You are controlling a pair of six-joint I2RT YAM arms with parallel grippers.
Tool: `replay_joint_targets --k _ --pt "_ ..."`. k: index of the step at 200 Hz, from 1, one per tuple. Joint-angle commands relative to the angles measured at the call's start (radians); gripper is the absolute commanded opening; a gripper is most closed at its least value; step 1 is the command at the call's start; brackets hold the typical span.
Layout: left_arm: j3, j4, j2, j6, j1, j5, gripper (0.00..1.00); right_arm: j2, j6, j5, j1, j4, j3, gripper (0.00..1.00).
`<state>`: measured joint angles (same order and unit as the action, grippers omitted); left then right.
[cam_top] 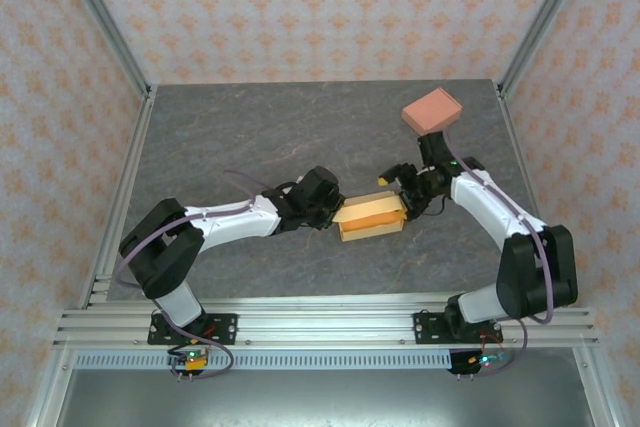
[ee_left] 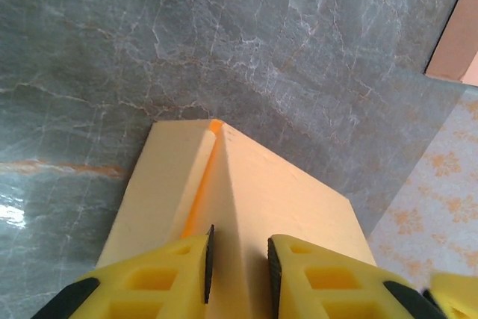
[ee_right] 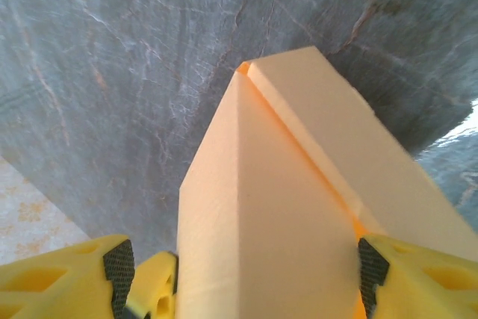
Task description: Fold the paper box
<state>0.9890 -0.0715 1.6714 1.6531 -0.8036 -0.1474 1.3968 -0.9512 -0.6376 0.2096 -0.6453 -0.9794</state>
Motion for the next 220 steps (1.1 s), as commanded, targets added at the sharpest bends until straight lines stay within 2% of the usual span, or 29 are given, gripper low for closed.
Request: replay_joint_targets --k 1,43,75,103,113,130,164,186,220 --pt "0.023 -0.14 0.005 -0.138 -0.005 0.042 0.31 -0.052 0.054 0.029 -0.038 -0.092 -0.052 0.8" --pt "0.069 -0.244 -0.028 -0.265 -0.005 0.117 0.34 -0.068 0.106 -0.005 -0.067 -0.139 -0.052 0.8" --pt "0.068 -0.245 -0.038 -0.349 -0.005 0.141 0.34 -0.072 0.14 0.011 -0.067 -0.133 -0.052 0.73" --pt "0.069 -0.248 -0.056 -0.459 -0.005 0.16 0.37 -0.04 0.396 0.105 -0.061 -0.198 -0.103 0.71" --pt "0.081 -0.272 -0.062 -0.509 -0.005 0.165 0.38 -0.025 0.501 0.14 -0.052 -0.216 -0.113 0.66" --pt "0.118 -0.346 -0.054 -0.603 -0.005 0.168 0.39 0.011 0.58 0.149 -0.023 -0.229 -0.113 0.65" --pt "0.157 -0.427 -0.004 -0.726 -0.005 0.139 0.43 0.093 0.57 0.159 0.063 -0.177 -0.068 0.65" --pt "0.132 -0.414 -0.006 -0.749 -0.005 0.133 0.45 0.138 0.573 0.244 0.074 -0.151 -0.028 0.6" --pt "0.111 -0.469 -0.039 -0.841 -0.005 0.192 0.5 0.162 0.58 0.281 0.078 -0.12 0.019 0.56"
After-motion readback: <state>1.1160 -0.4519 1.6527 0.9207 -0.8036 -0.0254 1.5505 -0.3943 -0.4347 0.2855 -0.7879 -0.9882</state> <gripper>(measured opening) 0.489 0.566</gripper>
